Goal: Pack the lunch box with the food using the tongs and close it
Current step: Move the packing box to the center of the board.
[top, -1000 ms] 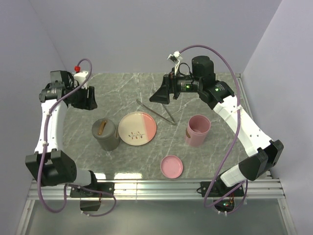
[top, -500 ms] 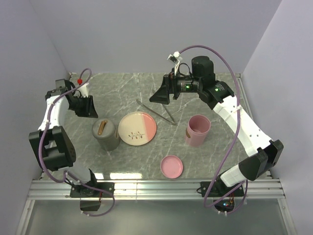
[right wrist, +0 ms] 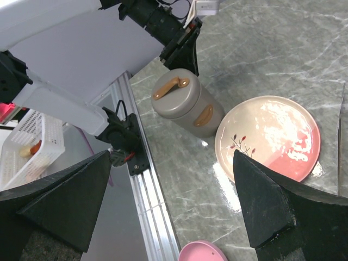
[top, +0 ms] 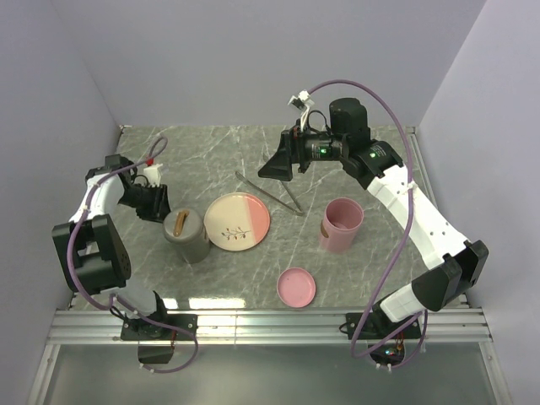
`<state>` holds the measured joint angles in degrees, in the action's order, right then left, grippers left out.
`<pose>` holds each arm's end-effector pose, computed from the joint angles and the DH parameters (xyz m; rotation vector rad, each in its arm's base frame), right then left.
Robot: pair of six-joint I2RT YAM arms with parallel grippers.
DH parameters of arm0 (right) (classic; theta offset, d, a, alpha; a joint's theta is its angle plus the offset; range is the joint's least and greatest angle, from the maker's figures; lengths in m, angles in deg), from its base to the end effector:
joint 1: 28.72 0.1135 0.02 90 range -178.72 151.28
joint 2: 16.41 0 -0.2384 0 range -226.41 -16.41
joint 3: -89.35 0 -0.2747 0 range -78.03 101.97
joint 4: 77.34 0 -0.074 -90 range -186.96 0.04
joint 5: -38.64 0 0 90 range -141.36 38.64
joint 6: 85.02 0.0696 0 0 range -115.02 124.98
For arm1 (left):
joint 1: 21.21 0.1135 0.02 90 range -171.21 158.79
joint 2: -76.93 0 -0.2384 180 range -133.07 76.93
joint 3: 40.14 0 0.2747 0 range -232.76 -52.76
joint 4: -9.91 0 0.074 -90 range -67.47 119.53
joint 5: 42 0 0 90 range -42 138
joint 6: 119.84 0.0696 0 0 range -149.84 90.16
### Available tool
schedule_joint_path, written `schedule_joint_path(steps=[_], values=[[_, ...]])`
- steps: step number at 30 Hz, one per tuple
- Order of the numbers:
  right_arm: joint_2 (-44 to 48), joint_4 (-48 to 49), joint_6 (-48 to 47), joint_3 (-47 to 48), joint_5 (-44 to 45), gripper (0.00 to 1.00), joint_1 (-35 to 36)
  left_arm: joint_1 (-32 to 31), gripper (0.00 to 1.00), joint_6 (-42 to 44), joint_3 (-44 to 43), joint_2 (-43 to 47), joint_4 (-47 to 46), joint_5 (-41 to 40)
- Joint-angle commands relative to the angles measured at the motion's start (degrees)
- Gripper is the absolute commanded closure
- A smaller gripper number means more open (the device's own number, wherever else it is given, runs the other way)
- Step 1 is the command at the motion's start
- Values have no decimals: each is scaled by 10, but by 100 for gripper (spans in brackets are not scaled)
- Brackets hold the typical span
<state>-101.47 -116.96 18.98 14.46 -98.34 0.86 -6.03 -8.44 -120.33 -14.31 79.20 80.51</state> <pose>0.2984 0.2279 0.4045 -0.8448 1.8246 1.2794 0.3158 0.0469 0.1684 0.2150 2.7189 -0.6825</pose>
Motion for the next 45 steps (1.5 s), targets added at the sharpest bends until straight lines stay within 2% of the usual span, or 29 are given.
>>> schedule_joint_path(steps=[1,9,18,23,26,30,33,36,37,39,40,41,43,45], values=[[4,8,-2,3,-3,0,-3,-2,65,32,10,17,33,48],[2,9,0,4,-4,0,-4,-16,65,51,31,18,63,72],[3,10,-1,2,-2,0,-4,-73,65,69,40,26,72,77],[4,9,-3,2,-1,0,-3,-110,63,69,50,43,51,94],[8,8,-6,-1,0,0,-3,-109,62,71,60,66,15,110],[14,6,-10,-5,3,0,-4,-78,55,109,74,113,-33,150],[16,3,-13,-6,6,0,-3,-40,50,194,63,133,-20,199],[19,1,-14,-7,8,0,-3,-5,48,306,38,118,14,207],[19,2,-15,-10,8,0,-4,4,48,375,29,108,55,204],[23,4,-15,-13,8,0,-6,38,46,460,-7,84,119,205],[23,3,-15,-14,8,0,-5,51,44,591,-19,53,209,206],[23,2,-16,-13,8,0,-6,77,42,628,-30,40,222,203],[20,1,-17,-12,8,0,-6,92,40,690,-26,40,223,184],[18,0,-15,-10,8,0,-6,99,39,779,27,64,222,147]])
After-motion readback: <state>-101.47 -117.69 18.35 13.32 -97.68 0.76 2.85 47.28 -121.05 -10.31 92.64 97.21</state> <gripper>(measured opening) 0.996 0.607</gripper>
